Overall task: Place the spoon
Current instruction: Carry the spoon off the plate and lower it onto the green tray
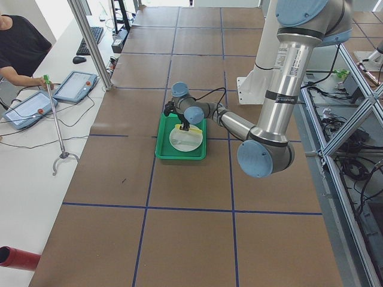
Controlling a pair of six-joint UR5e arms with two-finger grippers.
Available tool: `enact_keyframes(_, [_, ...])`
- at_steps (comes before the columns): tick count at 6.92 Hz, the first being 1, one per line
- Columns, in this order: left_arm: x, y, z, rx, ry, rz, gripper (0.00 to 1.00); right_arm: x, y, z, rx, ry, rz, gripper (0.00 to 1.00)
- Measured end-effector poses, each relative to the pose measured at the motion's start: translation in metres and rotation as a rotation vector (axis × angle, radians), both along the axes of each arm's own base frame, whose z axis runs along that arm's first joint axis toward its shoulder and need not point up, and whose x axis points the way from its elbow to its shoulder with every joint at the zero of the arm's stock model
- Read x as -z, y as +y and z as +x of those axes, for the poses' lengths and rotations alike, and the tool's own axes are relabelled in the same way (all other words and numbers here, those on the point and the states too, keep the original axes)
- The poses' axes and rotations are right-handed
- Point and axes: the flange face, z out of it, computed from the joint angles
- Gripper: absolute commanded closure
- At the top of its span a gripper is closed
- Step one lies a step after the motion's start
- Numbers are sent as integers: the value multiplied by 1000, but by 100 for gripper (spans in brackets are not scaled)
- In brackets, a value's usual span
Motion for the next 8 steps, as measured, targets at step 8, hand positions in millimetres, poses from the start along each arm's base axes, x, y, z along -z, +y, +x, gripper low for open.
enact_keyframes(8, [28,-28,51,115,-4,-168,92,0,0,0,0,0,0,0])
